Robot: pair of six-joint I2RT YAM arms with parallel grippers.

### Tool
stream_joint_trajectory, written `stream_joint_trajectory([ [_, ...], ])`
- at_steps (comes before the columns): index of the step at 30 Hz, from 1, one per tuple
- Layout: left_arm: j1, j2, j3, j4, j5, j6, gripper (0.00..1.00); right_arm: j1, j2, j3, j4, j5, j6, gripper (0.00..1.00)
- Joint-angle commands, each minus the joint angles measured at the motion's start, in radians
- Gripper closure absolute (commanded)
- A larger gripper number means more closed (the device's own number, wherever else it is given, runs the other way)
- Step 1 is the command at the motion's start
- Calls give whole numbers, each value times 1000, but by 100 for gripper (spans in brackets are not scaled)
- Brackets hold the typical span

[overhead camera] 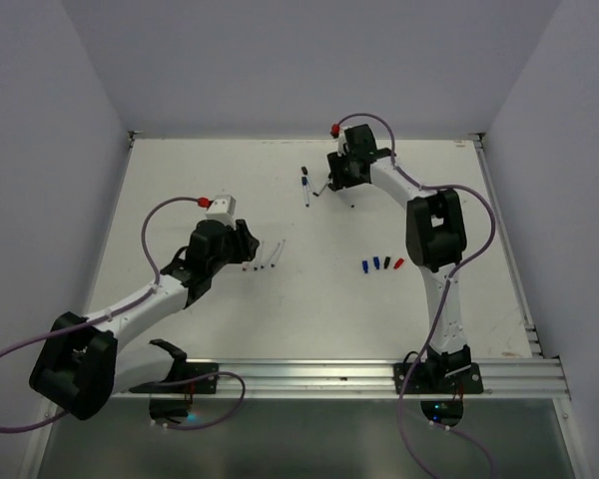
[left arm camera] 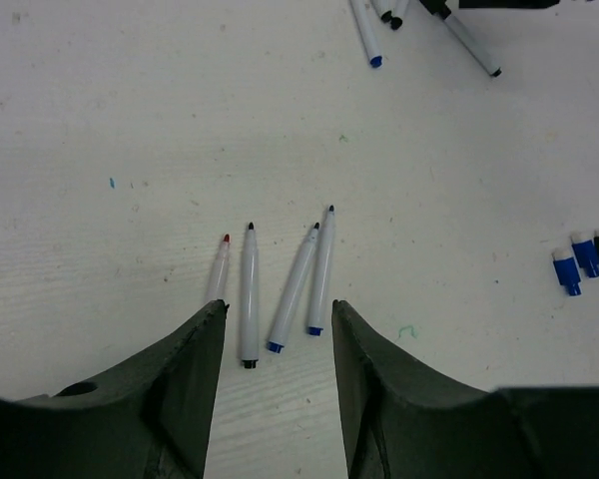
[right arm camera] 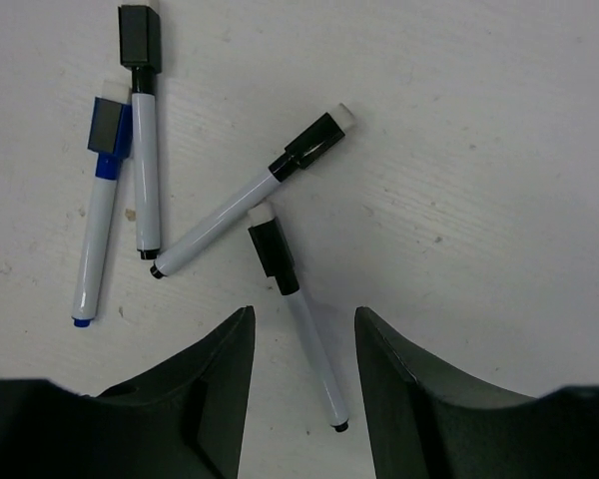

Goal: Open the pen caps

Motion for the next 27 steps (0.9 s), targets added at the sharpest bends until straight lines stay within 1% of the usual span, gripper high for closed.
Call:
stream_joint_trajectory([
  [1,5,-58,36,-12,-12,1,50,27,51,50,-13,4,-62,52],
  [5,5,-86,41,-26,-12,7,50,38,91,105,-52,19,-78,54],
  [7,5,-99,44,-34,-12,7,50,47,94,105,-58,41,-85,55],
  [8,6,-107,46,-37,-14,7,50,50,96,103,-59,58,-85,58],
  [11,5,-119,56,-48,-8,4,50,64,92,94,-67,87,-96,59],
  [12,5,-122,58,-52,-6,6,50,69,92,93,-69,99,-96,65],
  [14,5,-130,61,-52,6,6,50,72,92,84,-78,108,-94,71],
  [15,5,-132,64,-55,11,4,50,73,92,82,-81,127,-85,79],
  [18,5,-142,67,-55,43,6,50,78,91,68,-98,136,-67,85],
  [19,5,-145,65,-45,66,7,50,76,88,64,-102,139,-59,91],
  [21,6,-148,67,-14,138,12,51,76,70,36,-102,129,-32,99],
  [22,5,-150,62,10,214,13,51,76,60,10,-96,104,-28,100],
  [24,6,-148,44,94,299,9,50,76,-4,-39,-73,66,45,100],
  [25,5,-145,38,127,383,1,50,75,-41,-123,-17,49,76,100],
  [27,5,-129,20,219,452,-26,50,75,-116,-217,52,-26,160,100],
])
